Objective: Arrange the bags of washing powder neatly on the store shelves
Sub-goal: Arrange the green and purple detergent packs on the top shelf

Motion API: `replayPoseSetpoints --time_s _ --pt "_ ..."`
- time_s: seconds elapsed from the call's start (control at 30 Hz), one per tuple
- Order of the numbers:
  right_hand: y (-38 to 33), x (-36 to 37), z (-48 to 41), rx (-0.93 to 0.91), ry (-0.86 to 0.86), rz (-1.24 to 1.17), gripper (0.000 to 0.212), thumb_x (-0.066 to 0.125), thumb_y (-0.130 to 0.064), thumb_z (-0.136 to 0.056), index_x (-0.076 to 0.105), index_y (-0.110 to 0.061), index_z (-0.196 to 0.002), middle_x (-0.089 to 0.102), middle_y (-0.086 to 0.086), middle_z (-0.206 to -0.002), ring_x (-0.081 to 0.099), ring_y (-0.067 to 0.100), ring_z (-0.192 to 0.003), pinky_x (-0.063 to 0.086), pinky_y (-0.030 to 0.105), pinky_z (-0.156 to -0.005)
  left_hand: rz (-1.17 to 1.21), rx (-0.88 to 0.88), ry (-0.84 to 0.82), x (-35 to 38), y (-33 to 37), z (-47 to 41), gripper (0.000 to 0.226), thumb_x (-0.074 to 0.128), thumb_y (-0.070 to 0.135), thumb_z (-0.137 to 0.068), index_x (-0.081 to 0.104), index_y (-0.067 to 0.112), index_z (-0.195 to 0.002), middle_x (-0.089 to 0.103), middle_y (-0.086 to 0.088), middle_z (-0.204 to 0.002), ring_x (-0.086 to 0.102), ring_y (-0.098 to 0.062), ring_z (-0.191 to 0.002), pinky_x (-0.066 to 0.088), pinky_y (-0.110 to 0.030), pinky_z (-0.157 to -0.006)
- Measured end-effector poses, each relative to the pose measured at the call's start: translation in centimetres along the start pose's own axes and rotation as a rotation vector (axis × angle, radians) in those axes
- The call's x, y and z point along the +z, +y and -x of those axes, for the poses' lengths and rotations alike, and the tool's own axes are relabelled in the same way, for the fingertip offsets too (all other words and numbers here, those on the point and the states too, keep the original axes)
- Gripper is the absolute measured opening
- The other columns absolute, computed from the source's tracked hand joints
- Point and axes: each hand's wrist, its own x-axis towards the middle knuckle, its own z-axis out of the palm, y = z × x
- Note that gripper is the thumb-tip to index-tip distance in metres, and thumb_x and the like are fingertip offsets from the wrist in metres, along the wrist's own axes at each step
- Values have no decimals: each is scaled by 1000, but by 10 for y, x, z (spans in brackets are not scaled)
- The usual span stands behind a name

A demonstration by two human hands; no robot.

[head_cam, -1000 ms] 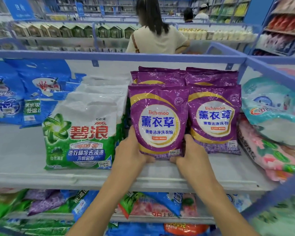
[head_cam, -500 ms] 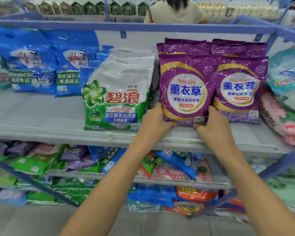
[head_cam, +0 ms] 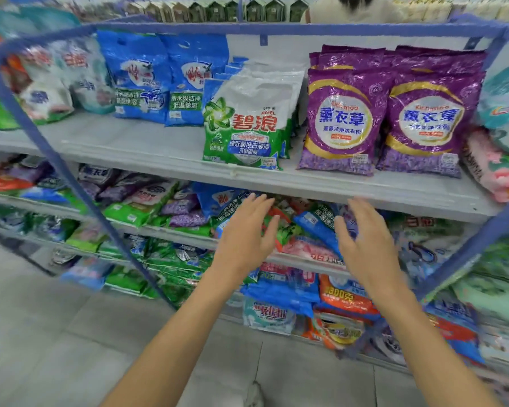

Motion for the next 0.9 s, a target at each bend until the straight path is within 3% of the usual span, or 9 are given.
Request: replayPoseSetpoints --time_s 0.4,0.57,0.9 --pt "-12 84 114 42 -342 -36 56 49 -38 -106 39 -12 -155 39 4 -161 33 20 -149 24 33 -121 -145 -385 -86 -19 -98 170 47 58 32 -102 54 14 -145 52 -3 -152 42 -19 -145 37 -39 -118" --pt "-40 126 122 52 -416 -41 54 48 -39 -106 42 -14 -153 42 1 -159 35 19 -148 29 36 -120 -175 -470 -40 -42 -136 189 46 57 34 -101 56 17 -144 54 -1 -150 45 -20 -143 40 -40 -116" --pt "-154 234 79 111 -430 -93 54 49 -40 -105 42 -16 -152 44 1 -157 38 18 -145 32 36 -117 -150 -458 -38 -102 -265 159 44 58 31 -100 59 13 -140 59 -3 -144 52 -23 -137 43 -42 -114"
